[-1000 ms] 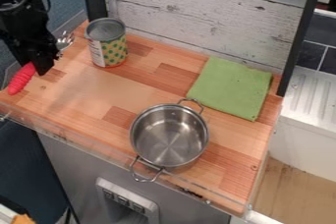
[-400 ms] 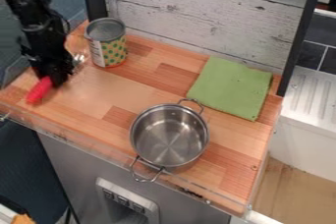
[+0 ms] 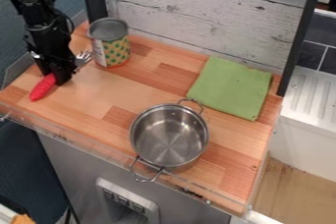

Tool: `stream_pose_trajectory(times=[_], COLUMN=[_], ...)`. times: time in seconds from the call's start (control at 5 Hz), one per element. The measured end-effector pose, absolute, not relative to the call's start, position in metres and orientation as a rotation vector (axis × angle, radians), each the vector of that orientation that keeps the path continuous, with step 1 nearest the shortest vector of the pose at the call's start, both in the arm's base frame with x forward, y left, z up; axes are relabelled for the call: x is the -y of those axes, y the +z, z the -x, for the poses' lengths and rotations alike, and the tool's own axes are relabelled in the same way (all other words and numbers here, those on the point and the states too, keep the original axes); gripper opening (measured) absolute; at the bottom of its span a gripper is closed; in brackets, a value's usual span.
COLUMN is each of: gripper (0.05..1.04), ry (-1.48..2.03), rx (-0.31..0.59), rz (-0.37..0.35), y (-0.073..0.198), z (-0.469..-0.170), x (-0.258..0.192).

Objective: Move the red fork to the bottom left side of the table

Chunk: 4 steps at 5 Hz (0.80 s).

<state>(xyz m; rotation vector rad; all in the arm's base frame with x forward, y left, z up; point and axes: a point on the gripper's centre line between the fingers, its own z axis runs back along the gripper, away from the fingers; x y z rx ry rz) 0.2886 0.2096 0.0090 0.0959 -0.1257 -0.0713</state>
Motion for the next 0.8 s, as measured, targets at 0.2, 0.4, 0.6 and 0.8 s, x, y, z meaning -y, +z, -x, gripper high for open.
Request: stream_pose_trajectory(times=[0.2,0.4,0.6,0.8], gripper=[0.741,0.986,1.005,1.0], ry=[-0.078,-0.076,-0.082,-0.108], rx=[0.126,0.123,0.172,0.193], rz=[-0.076,-0.031,-0.035,-0.03], y=[0.009,0.01,0.04,0.062], z=[-0.286,-0.278,-0.274,-0.265], x=[-0.209,-0.207,-0.205,-0.2])
